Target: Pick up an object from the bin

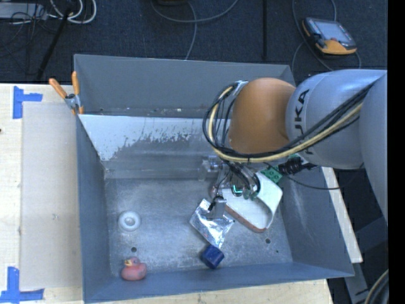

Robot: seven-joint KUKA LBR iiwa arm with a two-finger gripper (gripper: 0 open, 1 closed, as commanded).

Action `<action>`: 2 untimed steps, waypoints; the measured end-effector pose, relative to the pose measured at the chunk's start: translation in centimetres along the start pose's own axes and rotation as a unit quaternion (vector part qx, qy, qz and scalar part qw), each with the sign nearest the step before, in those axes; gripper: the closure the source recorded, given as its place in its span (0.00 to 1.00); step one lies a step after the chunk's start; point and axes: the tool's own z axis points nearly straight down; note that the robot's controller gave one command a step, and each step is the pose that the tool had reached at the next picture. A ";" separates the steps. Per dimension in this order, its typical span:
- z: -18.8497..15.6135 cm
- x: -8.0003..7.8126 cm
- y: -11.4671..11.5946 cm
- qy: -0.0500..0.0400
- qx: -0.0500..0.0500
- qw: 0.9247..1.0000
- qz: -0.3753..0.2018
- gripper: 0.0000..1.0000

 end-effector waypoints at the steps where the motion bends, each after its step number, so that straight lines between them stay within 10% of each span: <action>1: 6.7 2.6 -0.8 -0.002 0.000 0.997 -0.076 0.00; 2: 6.5 2.5 -0.9 -0.004 0.000 0.997 -0.074 1.00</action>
Offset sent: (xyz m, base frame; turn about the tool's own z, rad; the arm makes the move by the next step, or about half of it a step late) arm -0.0254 -0.0090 -0.0644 -0.1522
